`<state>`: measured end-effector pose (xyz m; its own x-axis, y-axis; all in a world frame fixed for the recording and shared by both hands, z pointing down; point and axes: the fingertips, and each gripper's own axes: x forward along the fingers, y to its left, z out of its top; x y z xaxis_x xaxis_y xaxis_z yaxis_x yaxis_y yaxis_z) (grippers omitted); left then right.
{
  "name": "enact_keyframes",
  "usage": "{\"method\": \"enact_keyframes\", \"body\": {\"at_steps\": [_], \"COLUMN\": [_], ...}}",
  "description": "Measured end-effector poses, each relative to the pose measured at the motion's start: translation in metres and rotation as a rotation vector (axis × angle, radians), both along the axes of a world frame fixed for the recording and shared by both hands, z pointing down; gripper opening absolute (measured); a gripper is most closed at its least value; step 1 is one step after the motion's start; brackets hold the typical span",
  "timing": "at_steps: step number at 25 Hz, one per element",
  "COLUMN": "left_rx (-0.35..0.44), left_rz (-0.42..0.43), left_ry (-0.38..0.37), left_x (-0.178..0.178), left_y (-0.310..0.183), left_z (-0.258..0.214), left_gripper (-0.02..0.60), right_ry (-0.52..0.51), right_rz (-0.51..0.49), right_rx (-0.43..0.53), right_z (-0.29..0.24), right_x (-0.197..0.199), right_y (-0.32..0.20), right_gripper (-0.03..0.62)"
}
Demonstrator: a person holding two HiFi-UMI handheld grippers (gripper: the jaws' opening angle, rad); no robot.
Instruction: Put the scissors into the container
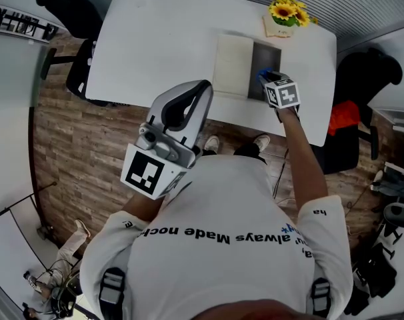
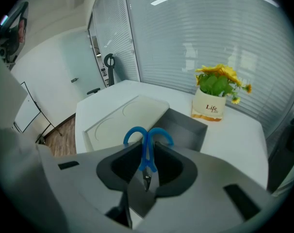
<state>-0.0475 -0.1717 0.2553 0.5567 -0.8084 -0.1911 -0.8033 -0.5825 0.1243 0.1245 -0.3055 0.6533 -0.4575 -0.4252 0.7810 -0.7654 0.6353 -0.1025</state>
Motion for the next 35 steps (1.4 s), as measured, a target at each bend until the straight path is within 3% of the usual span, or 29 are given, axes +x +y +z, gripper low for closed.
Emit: {"method": "enact_keyframes", "body": {"at_steps": [16,35], "left_rx": [-0.004,-0.019], "left_rz": [-0.019,-0.02], "left_ry": [-0.006,-0.016], "left_x": [-0.003,-0.001], "left_y": [0.003,-0.028], "left_z": [0.001,0.001], "left_gripper": [0.02,0.02], "right_ry": [-0.013,0.027], "right_rz": [0.033,0.075], "right_rx": [-0.042,-0.102], "right_z": [0.012,0.031], "right_x": [-0.006,-0.003], "right_y": [-0.009,-0.039], "right_gripper": [0.097,0.095]}}
